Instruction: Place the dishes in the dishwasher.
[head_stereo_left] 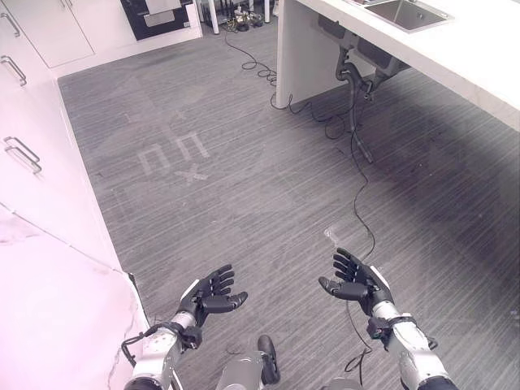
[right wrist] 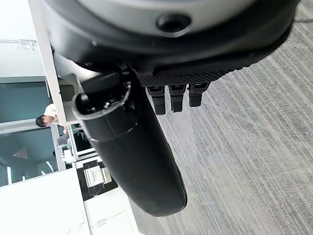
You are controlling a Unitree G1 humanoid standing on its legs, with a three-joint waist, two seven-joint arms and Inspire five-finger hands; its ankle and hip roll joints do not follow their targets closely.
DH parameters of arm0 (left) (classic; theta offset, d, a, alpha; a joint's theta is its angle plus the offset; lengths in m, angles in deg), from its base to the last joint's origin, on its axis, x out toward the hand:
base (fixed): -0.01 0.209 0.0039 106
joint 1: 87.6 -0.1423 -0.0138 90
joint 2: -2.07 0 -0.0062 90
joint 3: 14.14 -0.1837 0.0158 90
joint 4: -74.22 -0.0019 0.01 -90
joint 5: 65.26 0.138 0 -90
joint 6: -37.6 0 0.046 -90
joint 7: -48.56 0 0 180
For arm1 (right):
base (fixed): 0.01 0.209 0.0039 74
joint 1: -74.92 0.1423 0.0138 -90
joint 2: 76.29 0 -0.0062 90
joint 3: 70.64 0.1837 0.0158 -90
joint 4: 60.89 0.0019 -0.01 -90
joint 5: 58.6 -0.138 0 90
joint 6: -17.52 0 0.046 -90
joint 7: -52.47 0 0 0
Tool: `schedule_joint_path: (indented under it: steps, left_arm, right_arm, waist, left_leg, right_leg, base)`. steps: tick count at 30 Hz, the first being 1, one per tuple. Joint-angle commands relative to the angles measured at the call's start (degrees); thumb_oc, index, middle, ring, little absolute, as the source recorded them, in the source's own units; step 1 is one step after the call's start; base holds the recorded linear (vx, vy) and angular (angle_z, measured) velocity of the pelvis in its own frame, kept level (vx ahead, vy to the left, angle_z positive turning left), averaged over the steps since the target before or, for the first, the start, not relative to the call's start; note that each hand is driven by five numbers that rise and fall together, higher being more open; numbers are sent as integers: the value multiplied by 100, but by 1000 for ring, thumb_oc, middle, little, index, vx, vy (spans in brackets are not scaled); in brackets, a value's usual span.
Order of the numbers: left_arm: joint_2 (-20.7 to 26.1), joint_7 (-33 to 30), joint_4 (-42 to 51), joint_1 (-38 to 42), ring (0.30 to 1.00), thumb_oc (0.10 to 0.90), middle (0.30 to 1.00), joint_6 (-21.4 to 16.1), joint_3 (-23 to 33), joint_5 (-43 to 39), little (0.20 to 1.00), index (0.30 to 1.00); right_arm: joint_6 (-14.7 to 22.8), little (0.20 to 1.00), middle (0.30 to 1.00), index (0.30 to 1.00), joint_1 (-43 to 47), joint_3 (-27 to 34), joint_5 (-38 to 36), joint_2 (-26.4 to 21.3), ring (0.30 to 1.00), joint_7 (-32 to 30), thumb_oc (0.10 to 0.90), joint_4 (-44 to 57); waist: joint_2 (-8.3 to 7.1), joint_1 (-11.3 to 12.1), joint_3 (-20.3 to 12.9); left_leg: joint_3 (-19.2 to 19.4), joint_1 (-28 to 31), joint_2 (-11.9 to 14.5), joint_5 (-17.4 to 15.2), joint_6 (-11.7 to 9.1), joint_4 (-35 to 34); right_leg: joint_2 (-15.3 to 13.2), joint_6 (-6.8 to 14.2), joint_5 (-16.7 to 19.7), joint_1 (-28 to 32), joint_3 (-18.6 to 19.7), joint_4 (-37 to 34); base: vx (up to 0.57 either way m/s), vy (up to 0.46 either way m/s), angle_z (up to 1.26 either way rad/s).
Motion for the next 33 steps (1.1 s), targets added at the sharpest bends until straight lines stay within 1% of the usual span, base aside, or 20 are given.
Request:
schedule_joint_path:
  steps: [1, 2, 3, 5, 7, 9, 10, 11, 13, 16, 18, 21, 23, 26, 27, 28, 29, 30, 32, 33]
  left_arm:
    - [-79, -68, 445, -186, 900, 800, 900, -417, -170, 128, 900, 900]
    - [-93, -232, 477, -186, 900, 800, 900, -397, -218, 208, 900, 900]
    - [-106, -244, 477, -180, 900, 800, 900, -401, -235, 257, 900, 900]
    - [-122, -260, 478, -187, 900, 800, 900, -433, -242, 329, 900, 900]
    - [-119, -363, 564, -205, 900, 800, 900, -442, -303, 427, 900, 900]
    - [-119, -455, 658, -237, 900, 800, 900, -443, -325, 417, 900, 900]
    - [-116, -468, 707, -256, 900, 800, 900, -459, -328, 408, 900, 900]
    - [-56, -413, 854, -322, 900, 800, 900, -480, -284, 485, 900, 900]
    - [-11, -385, 935, -326, 900, 800, 900, -444, -267, 533, 900, 900]
    - [3, -429, 1007, -266, 900, 800, 900, -377, -303, 601, 900, 900]
    - [-25, -479, 1004, -304, 900, 800, 900, -416, -349, 632, 900, 900]
    - [-115, -583, 1056, -446, 900, 800, 900, -487, -342, 708, 900, 900]
    - [-148, -593, 982, -466, 900, 800, 900, -495, -334, 566, 900, 900]
    - [-169, -545, 1019, -511, 900, 800, 900, -501, -292, 478, 900, 900]
    - [-166, -493, 1059, -523, 900, 800, 900, -491, -277, 434, 900, 900]
    - [-159, -454, 1104, -534, 900, 800, 900, -463, -254, 404, 900, 900]
    - [-144, -388, 1154, -536, 900, 800, 900, -381, -223, 400, 900, 900]
    - [-107, -274, 1217, -515, 900, 800, 900, -249, -184, 412, 900, 900]
    - [-103, -231, 1212, -482, 900, 800, 900, -210, -196, 427, 900, 900]
    - [-106, -282, 1182, -459, 900, 800, 900, -227, -239, 409, 900, 900]
  right_arm:
    - [475, 900, 900, 900, 15, 209, -221, -180, 900, -71, 800, 444]
    - [457, 900, 900, 900, -28, 260, -311, -163, 900, -111, 800, 469]
    - [469, 900, 900, 900, -40, 281, -329, -157, 900, -114, 800, 462]
    - [484, 900, 900, 900, -63, 293, -341, -153, 900, -135, 800, 476]
    - [491, 900, 900, 900, -123, 317, -371, -145, 900, -182, 800, 519]
    - [541, 900, 900, 900, -104, 282, -414, -179, 900, -146, 800, 509]
    - [573, 900, 900, 900, -83, 273, -426, -209, 900, -108, 800, 516]
    - [552, 900, 900, 900, -142, 348, -452, -278, 900, -52, 800, 700]
    - [537, 900, 900, 900, -213, 417, -519, -328, 900, 15, 800, 790]
    - [630, 900, 900, 900, -346, 605, -556, -433, 900, 223, 800, 861]
    - [634, 900, 900, 900, -429, 691, -564, -457, 900, 359, 800, 916]
    - [579, 900, 900, 900, -525, 729, -536, -459, 900, 434, 800, 1079]
    - [518, 900, 900, 900, -501, 648, -499, -480, 900, 334, 800, 1053]
    - [586, 900, 900, 900, -397, 531, -410, -533, 900, 280, 800, 970]
    - [621, 900, 900, 900, -374, 522, -368, -575, 900, 244, 800, 957]
    - [630, 900, 900, 900, -356, 526, -350, -611, 900, 197, 800, 941]
    - [633, 900, 900, 900, -336, 537, -372, -657, 900, 164, 800, 905]
    - [662, 900, 900, 900, -310, 564, -428, -710, 900, 142, 800, 841]
    - [739, 900, 900, 900, -285, 559, -483, -724, 900, 168, 800, 778]
    - [812, 900, 900, 900, -233, 514, -503, -716, 900, 222, 800, 689]
  waist:
    - [199, -98, -318]
    - [192, -152, -312]
    - [190, -166, -309]
    - [189, -178, -303]
    - [200, -160, -276]
    - [248, -134, -236]
    - [243, -162, -194]
    - [192, -336, -85]
    - [153, -465, -34]
    - [105, -688, 57]
    - [50, -761, 56]
    - [0, -823, -30]
    - [63, -872, -130]
    - [69, -786, -221]
    - [59, -755, -247]
    - [3, -712, -244]
    - [-96, -639, -215]
    - [-203, -549, -145]
    - [-262, -434, -63]
    - [-280, -326, -10]
  left_leg:
    - [-824, 61, -148, -560, -284, 45]
    - [-864, 147, -250, -634, -174, 45]
    - [-856, 180, -281, -663, -134, 45]
    - [-835, 210, -313, -696, -96, 45]
    - [-795, 278, -378, -761, -12, 45]
    - [-775, 326, -351, -802, 1, 45]
    - [-788, 374, -373, -816, -5, 45]
    - [-930, 591, -459, -914, -42, 45]
    - [-1036, 776, -511, -1051, -63, 45]
    - [-1320, 1202, -598, -1404, -134, 45]
    - [-1413, 1491, -647, -1609, -198, 45]
    - [-1485, 1908, -661, -1742, -345, 45]
    - [-1624, 2270, -588, -1378, -546, 45]
    - [-1532, 2654, -424, -213, -935, 45]
    - [-1486, 2537, -345, 225, -1098, 514]
    - [-1385, 2242, -288, 455, -1189, 1206]
    - [-1252, 1769, -171, 605, -1225, 2066]
    - [-1080, 1067, 93, 583, -1182, 2994]
    - [-964, 403, 127, 437, -1034, 3130]
    - [-855, 205, -34, 207, -859, 2575]
  right_leg:
    - [326, 220, 334, -385, -84, 622]
    - [319, 263, 482, -571, -14, 1297]
    - [335, 271, 544, -609, -19, 1602]
    - [350, 289, 646, -682, -13, 1946]
    - [304, 360, 931, -816, -70, 2702]
    - [198, 278, 901, -1074, -158, 3035]
    - [286, 248, 849, -1234, -208, 2854]
    - [446, 213, 747, -1623, -303, 1730]
    - [381, 225, 934, -1863, -355, 959]
    - [181, 359, 1522, -2484, -349, -196]
    - [96, 422, 1606, -2656, -343, -335]
    - [149, 282, 1368, -2414, -314, -335]
    - [317, 94, 1139, -2157, -132, -335]
    - [389, -157, 786, -1765, -127, -335]
    - [397, -256, 639, -1629, -104, -335]
    - [380, -350, 509, -1464, -95, -335]
    - [344, -459, 361, -1245, -78, -335]
    - [334, -581, 182, -950, -51, -335]
    - [373, -608, 55, -666, 43, -335]
    - [421, -565, -37, -510, 186, -335]
  base:
    - [196, 197, 15]
    - [208, 203, 14]
    - [196, 184, 18]
    - [124, 99, 22]
    - [205, 137, 16]
    - [180, 73, 5]
    - [376, -119, -4]
    - [426, -200, -4]
    - [345, -177, 14]
    - [440, -182, 22]
    - [564, -230, 42]
    - [500, -235, 36]
    - [511, -247, 17]
    - [423, -214, 27]
    - [464, -255, 34]
    - [456, -300, 21]
    - [460, -358, 15]
    - [368, -295, 19]
    - [370, -162, 11]
    - [563, -26, -12]
